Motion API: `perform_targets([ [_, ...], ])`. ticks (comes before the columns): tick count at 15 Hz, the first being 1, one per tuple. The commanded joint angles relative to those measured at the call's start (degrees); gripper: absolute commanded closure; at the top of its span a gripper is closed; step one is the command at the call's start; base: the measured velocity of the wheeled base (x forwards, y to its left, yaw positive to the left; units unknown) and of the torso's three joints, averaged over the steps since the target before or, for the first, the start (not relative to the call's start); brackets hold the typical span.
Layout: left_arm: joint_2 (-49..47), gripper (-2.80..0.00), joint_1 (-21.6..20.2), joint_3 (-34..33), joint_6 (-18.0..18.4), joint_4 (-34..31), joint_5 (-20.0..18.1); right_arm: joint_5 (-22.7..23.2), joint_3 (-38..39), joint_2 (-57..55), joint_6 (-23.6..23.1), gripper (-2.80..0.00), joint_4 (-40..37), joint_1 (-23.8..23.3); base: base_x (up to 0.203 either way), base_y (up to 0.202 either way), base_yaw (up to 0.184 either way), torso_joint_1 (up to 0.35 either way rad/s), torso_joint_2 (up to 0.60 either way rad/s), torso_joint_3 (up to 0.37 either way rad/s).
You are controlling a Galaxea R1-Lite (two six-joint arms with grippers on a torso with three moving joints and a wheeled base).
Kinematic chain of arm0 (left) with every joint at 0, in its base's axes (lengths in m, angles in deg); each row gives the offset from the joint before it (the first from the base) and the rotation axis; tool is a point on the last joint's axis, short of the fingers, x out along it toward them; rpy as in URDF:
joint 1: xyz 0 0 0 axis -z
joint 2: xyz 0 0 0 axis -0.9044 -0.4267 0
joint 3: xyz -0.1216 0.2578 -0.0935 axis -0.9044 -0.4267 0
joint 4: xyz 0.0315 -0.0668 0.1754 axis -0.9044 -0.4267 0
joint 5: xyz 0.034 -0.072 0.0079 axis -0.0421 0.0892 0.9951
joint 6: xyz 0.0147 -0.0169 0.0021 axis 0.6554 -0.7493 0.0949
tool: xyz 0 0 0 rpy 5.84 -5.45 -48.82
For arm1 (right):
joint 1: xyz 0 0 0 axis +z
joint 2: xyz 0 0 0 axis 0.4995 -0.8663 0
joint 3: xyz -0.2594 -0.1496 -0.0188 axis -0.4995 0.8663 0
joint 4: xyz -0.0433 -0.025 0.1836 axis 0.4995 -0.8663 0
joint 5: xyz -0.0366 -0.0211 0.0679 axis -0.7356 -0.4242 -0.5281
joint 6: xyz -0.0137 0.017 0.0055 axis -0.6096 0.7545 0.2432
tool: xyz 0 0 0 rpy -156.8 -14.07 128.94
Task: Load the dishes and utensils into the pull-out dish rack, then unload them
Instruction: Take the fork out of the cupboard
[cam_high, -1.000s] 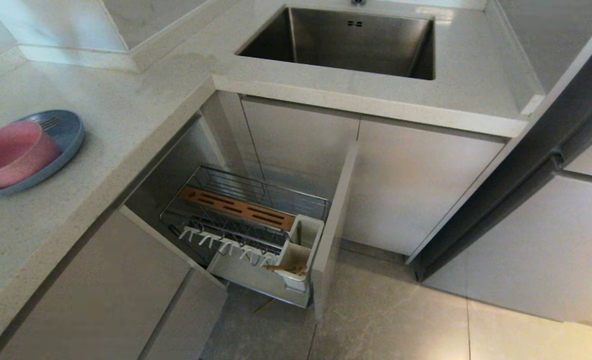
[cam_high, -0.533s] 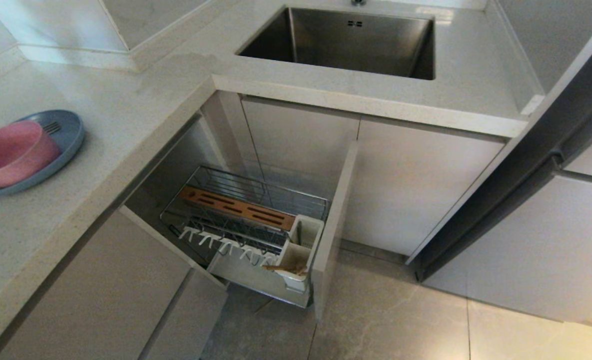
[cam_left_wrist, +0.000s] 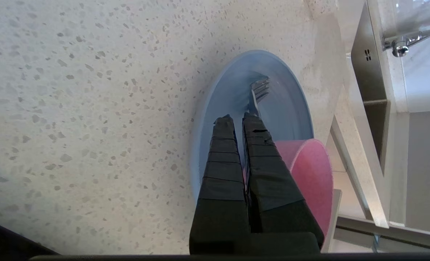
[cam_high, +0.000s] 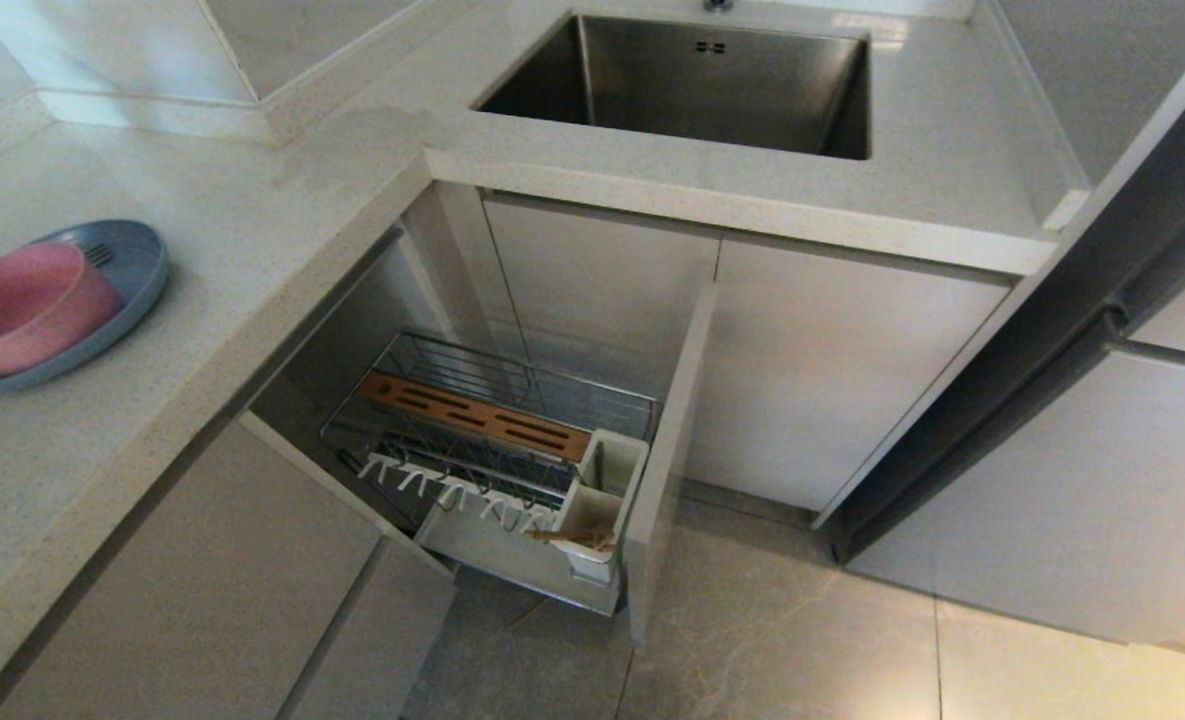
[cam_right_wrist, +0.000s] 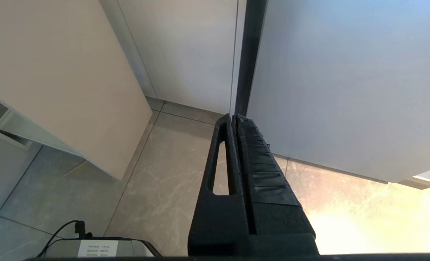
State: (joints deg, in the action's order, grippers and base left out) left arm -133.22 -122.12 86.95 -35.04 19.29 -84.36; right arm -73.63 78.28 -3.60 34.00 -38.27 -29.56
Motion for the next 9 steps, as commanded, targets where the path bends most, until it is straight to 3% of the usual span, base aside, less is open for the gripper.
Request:
perform_targets([
  [1, -0.4, 0.0, -0.2, 0.0, -0.1, -0.1, -1.3, 0.0, 0.5, 0.0, 0.0, 0.0, 0.0, 0.0, 0.0, 0.0, 0.0, 0.0, 0.0, 0.0],
  [3, -0.5, 0.0, -0.4, 0.0, -0.2, -0.3, -3.7, 0.0, 0.4, 0.0, 0.0, 0.0, 0.0, 0.0, 0.0, 0.0, 0.0, 0.0, 0.0, 0.0],
  [9, -1.0, 0.0, -0.4, -0.1, -0.2, -0.2, -5.5, 0.0, 0.5, 0.0, 0.0, 0.0, 0.0, 0.0, 0.0, 0.0, 0.0, 0.0, 0.0, 0.0],
])
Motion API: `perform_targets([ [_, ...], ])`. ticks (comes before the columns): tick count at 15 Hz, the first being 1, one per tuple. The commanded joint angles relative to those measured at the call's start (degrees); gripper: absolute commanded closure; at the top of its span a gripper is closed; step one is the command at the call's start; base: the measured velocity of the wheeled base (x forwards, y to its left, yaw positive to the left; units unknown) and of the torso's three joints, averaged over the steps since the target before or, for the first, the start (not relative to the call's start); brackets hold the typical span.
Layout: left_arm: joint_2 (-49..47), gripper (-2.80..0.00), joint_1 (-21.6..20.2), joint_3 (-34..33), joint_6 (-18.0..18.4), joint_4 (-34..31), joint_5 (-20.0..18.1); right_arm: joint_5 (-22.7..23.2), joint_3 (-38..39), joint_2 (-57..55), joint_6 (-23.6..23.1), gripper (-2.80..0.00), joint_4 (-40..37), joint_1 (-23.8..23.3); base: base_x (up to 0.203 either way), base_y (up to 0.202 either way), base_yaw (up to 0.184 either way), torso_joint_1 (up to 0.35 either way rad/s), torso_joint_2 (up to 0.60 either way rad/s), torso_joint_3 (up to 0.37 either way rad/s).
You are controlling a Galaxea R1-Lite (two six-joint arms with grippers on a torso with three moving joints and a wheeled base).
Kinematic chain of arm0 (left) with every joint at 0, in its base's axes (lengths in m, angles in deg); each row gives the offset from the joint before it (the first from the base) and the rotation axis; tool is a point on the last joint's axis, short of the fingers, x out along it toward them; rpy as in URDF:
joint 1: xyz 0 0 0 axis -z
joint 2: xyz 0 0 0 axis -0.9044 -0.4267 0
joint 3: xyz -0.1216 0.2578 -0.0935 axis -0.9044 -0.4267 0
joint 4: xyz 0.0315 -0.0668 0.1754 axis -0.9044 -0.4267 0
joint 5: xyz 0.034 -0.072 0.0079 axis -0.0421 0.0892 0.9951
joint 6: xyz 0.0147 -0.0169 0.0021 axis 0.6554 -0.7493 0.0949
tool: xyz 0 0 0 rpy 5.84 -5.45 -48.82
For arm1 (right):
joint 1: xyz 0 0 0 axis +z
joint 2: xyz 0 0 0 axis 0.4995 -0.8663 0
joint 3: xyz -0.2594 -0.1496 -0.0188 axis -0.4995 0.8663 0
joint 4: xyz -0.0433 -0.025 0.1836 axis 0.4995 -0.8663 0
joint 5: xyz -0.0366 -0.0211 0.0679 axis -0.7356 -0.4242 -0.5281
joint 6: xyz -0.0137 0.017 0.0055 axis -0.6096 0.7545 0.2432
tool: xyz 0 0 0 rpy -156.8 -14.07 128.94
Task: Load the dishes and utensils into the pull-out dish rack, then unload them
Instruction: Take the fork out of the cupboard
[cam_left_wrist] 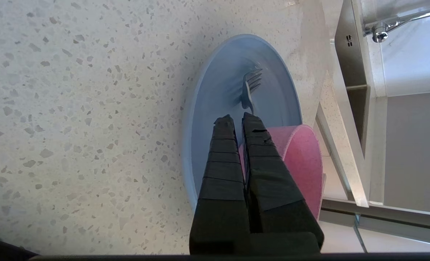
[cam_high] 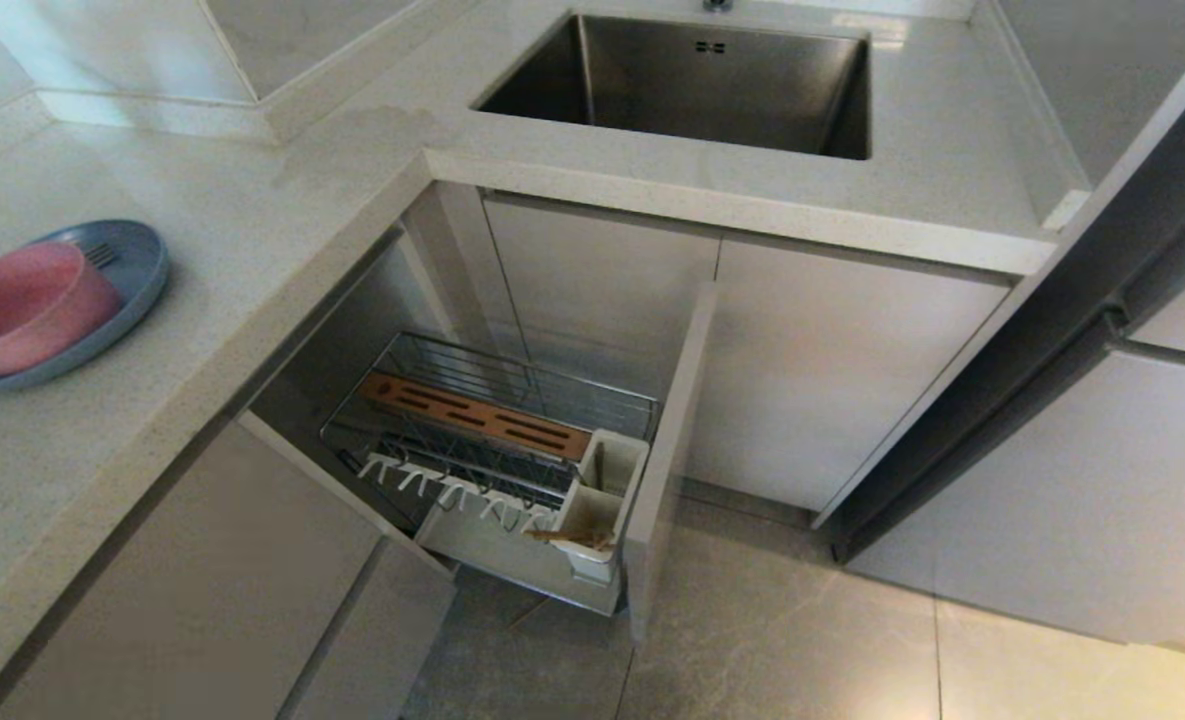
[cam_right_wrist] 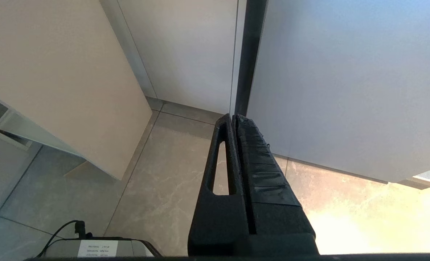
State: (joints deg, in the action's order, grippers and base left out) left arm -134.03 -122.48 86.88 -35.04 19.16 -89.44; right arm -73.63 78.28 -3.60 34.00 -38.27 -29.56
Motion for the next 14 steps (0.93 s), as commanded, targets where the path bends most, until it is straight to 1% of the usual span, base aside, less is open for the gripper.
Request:
perform_targets([
  [1, -0.1, 0.0, 0.0, 0.0, -0.1, -0.1, -0.4, 0.0, 0.4, 0.0, 0.0, 0.0, 0.0, 0.0, 0.0, 0.0, 0.0, 0.0, 0.0, 0.0],
  [6, -0.1, 0.0, 0.0, 0.0, -0.1, -0.1, -0.1, 0.0, 0.5, 0.0, 0.0, 0.0, 0.0, 0.0, 0.0, 0.0, 0.0, 0.0, 0.0, 0.0],
  [7, -0.1, -0.41, 0.0, 0.0, -0.1, 0.0, -0.1, 0.0, 0.5, 0.0, 0.0, 0.0, 0.0, 0.0, 0.0, 0.0, 0.0, 0.0, 0.0, 0.0],
  [8, -0.1, -2.8, 0.0, 0.1, -0.1, 0.0, -0.1, 0.0, 0.4, 0.0, 0.0, 0.0, 0.0, 0.0, 0.0, 0.0, 0.0, 0.0, 0.0, 0.0],
  [14, 0.1, -2.8, -0.1, 0.1, -0.1, 0.1, 0.6, 0.0, 0.4, 0.0, 0.0, 0.0, 0.0, 0.0, 0.0, 0.0, 0.0, 0.0, 0.0, 0.0],
])
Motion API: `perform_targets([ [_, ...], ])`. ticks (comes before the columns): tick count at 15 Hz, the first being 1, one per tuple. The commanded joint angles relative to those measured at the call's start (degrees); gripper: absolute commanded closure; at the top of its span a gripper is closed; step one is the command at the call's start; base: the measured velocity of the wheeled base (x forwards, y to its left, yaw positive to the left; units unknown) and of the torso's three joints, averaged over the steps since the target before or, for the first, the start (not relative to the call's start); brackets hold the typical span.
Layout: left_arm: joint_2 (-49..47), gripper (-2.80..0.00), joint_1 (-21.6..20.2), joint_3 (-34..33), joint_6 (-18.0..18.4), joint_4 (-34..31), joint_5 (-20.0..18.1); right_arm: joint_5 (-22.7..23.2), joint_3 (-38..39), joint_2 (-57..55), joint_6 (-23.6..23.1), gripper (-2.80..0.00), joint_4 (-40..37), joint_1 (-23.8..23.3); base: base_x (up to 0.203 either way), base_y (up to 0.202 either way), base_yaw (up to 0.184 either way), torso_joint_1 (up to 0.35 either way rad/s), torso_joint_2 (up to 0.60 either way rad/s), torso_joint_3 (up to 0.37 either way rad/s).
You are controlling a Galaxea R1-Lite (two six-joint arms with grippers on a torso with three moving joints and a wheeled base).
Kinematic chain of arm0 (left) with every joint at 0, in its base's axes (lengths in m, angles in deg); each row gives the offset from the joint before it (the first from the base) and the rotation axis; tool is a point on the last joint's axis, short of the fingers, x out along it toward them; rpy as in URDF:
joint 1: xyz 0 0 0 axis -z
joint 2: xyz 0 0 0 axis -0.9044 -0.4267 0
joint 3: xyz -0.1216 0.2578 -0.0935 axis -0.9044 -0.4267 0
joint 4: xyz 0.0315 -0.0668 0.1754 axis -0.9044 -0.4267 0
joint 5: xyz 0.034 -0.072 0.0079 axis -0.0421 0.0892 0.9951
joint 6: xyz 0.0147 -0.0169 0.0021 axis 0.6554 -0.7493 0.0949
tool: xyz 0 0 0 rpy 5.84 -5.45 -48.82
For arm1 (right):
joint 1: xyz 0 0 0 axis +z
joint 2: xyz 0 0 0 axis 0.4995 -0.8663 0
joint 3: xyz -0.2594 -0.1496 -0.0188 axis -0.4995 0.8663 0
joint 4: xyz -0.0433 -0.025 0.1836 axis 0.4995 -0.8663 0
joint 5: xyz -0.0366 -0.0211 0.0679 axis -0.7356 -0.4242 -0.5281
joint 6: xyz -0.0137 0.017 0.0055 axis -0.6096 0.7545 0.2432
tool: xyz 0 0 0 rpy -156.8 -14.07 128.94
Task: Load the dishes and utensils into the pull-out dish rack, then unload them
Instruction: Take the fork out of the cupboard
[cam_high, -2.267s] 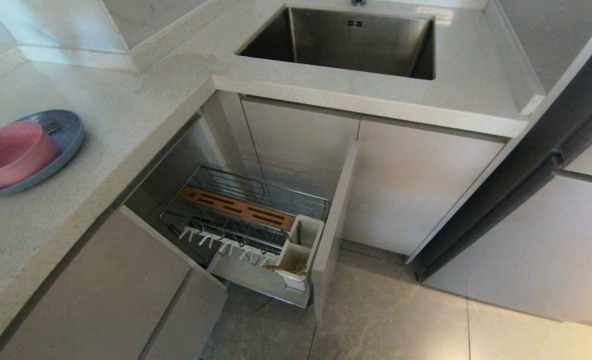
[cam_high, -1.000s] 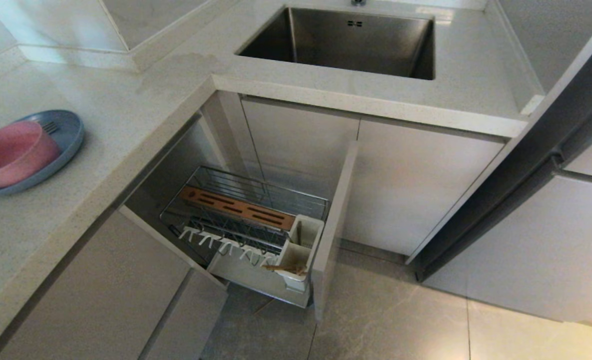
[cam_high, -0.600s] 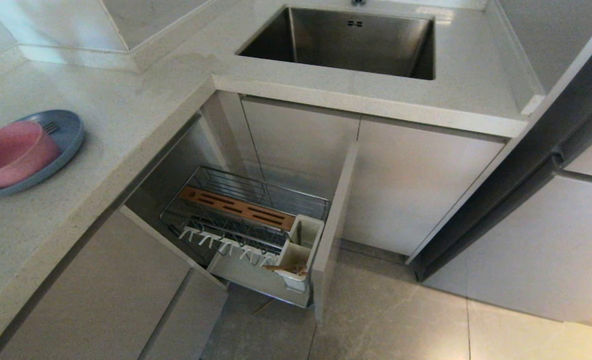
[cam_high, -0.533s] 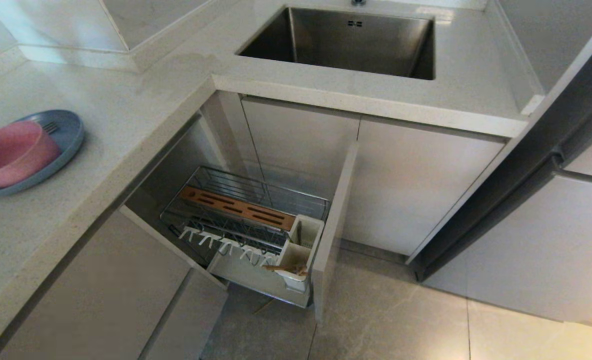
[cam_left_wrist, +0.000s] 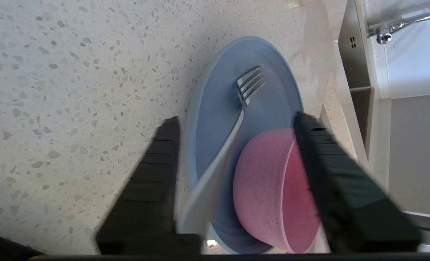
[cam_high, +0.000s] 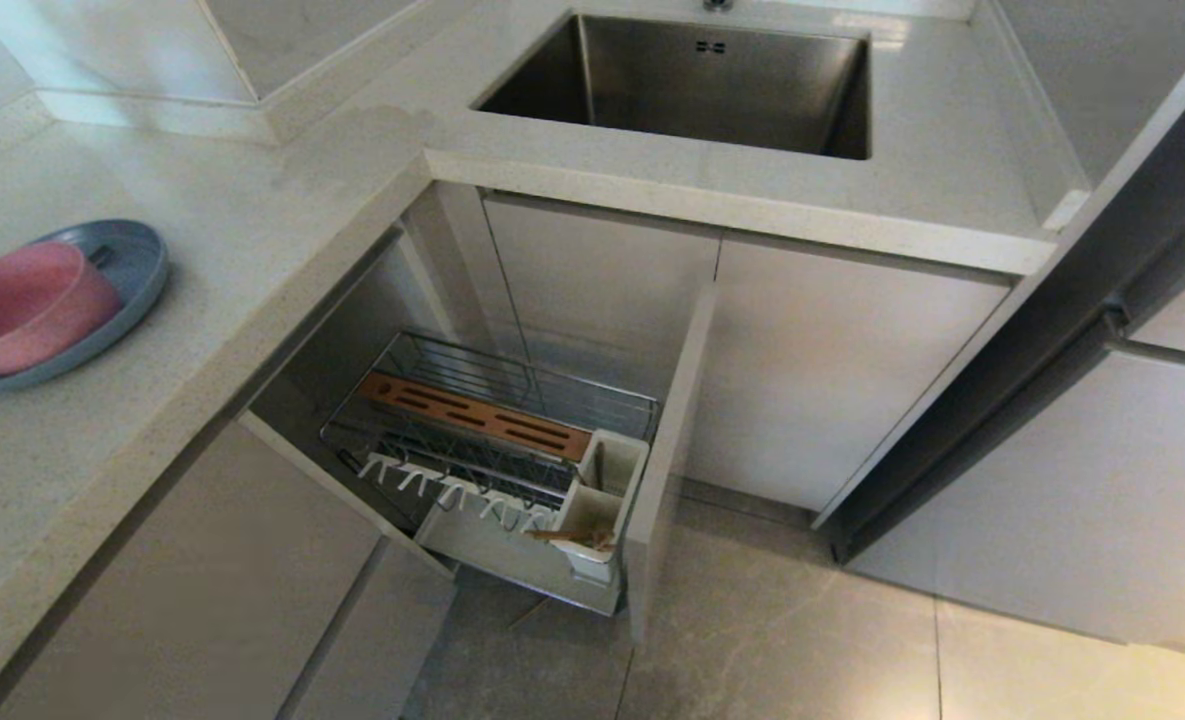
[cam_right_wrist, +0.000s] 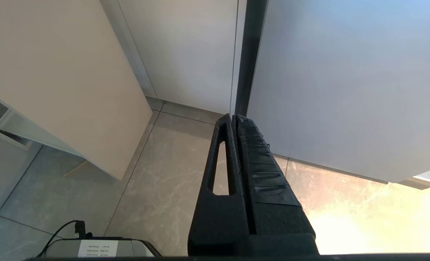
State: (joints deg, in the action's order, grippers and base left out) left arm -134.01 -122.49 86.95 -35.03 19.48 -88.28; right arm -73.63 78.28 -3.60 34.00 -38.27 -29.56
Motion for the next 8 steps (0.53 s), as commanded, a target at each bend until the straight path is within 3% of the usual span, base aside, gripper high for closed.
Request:
perform_targets([
  [1, 0.2, -2.8, -0.1, 0.0, -0.2, 0.3, 0.8, 0.0, 0.4, 0.0, 0.0, 0.0, 0.0, 0.0, 0.0, 0.0, 0.0, 0.0, 0.0, 0.0],
  [6, 1.7, -2.8, 0.0, 0.0, -0.1, 0.7, 9.2, 0.0, 0.4, 0.0, 0.0, 0.0, 0.0, 0.0, 0.0, 0.0, 0.0, 0.0, 0.0, 0.0],
  [8, 3.9, -2.8, 0.0, 0.0, -0.1, 0.9, 14.3, 0.0, 0.5, 0.0, 0.0, 0.0, 0.0, 0.0, 0.0, 0.0, 0.0, 0.0, 0.0, 0.0],
])
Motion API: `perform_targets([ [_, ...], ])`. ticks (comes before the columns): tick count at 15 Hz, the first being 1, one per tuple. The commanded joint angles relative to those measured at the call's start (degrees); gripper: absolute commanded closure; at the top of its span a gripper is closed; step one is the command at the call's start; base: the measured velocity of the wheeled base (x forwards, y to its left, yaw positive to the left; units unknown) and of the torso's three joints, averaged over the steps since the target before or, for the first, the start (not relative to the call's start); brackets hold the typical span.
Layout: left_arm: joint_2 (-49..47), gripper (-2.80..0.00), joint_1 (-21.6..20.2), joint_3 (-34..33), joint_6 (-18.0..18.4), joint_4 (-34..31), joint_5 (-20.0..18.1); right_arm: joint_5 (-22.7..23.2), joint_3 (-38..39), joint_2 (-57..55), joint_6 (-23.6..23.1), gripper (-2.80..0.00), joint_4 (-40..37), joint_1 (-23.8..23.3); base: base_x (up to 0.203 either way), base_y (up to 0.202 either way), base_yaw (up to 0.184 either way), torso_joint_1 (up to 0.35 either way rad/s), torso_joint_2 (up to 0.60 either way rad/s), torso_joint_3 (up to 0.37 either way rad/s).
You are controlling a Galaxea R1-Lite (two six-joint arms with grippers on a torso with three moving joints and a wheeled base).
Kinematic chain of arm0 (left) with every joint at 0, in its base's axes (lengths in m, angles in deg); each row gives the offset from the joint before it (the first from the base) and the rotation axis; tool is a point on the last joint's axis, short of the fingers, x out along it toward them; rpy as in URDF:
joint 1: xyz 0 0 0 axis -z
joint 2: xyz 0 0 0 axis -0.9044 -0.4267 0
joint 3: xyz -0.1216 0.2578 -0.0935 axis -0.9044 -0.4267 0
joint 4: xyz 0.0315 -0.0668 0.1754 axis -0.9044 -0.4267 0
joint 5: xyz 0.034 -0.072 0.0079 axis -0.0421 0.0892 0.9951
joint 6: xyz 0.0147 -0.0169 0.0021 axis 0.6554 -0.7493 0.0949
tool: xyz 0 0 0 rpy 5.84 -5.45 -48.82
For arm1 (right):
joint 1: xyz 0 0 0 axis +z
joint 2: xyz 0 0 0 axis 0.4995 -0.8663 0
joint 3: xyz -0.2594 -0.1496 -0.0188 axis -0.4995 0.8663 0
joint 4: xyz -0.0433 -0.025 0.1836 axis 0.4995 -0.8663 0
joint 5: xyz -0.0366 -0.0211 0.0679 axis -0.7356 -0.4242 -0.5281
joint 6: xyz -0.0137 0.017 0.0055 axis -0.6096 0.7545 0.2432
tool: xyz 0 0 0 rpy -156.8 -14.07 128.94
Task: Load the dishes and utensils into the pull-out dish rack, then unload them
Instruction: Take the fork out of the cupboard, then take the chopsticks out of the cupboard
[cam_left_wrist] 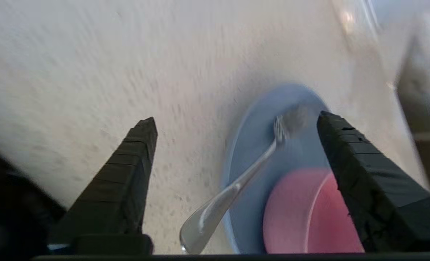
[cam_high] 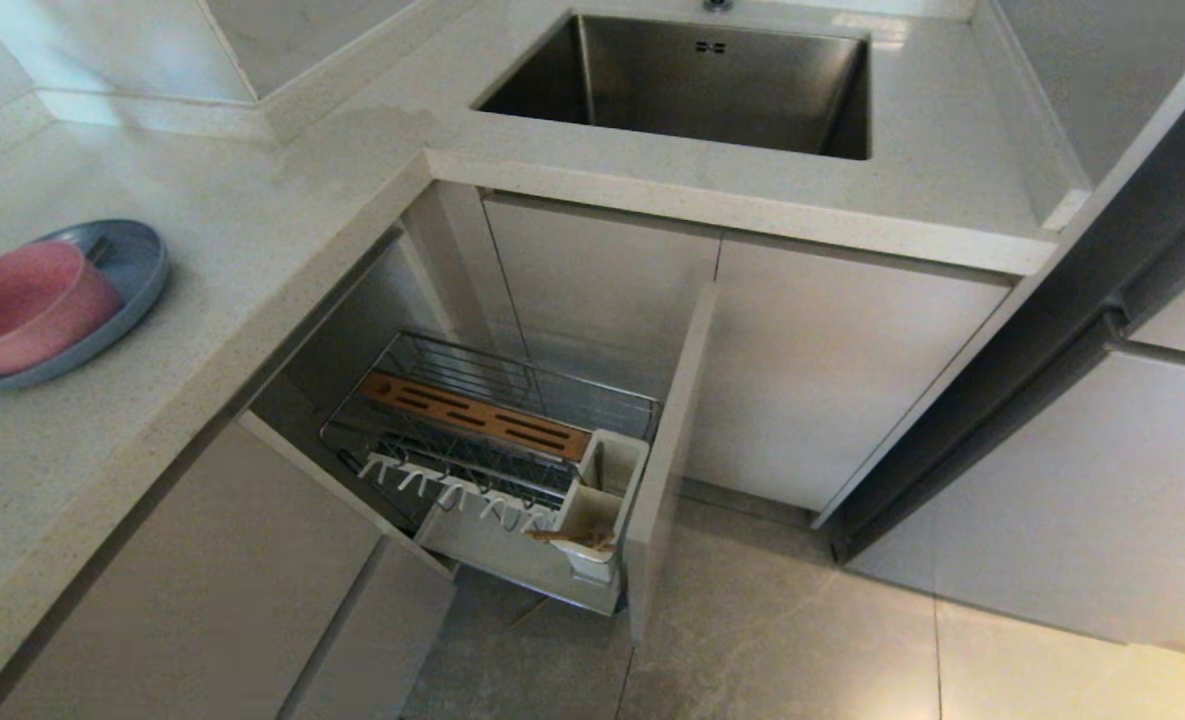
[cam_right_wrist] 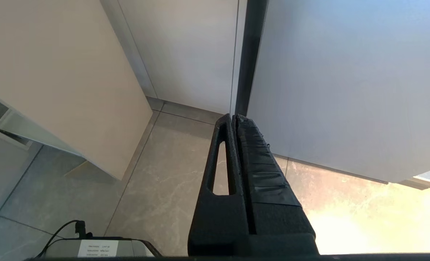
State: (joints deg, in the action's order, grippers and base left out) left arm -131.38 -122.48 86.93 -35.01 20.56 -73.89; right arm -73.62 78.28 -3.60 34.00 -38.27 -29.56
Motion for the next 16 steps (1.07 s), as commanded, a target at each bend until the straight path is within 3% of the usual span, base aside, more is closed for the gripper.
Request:
perform_targets([
  [1, 2.7, -2.8, 0.0, 0.0, -0.2, 0.8, 2.3, 0.0, 0.5, 0.0, 0.0, 0.0, 0.0, 0.0, 0.0, 0.0, 0.0, 0.0, 0.0, 0.0],
  [2, 4.0, -2.8, 0.0, -0.1, -0.2, 1.7, 3.9, 0.0, 0.5, 0.0, 0.0, 0.0, 0.0, 0.0, 0.0, 0.0, 0.0, 0.0, 0.0, 0.0],
  [4, 7.0, 0.0, 0.0, -0.1, -0.2, 2.1, 7.5, 0.0, 0.5, 0.0, 0.0, 0.0, 0.0, 0.0, 0.0, 0.0, 0.0, 0.0, 0.0, 0.0],
  [8, 14.9, 0.0, 0.5, -0.2, -0.2, 1.4, 14.0, 0.0, 0.4, 0.0, 0.0, 0.0, 0.0, 0.0, 0.0, 0.0, 0.0, 0.0, 0.0, 0.0],
  [11, 21.4, 0.0, 3.6, -0.2, -0.3, -0.8, 19.4, 0.0, 0.5, 0.0, 0.0, 0.0, 0.0, 0.0, 0.0, 0.0, 0.0, 0.0, 0.0, 0.0],
  [16, 31.3, 0.0, 20.6, -0.9, -0.3, -9.3, 32.1, 0.0, 0.5, 0.0, 0.0, 0.0, 0.0, 0.0, 0.0, 0.0, 0.0, 0.0, 0.0, 0.0],
])
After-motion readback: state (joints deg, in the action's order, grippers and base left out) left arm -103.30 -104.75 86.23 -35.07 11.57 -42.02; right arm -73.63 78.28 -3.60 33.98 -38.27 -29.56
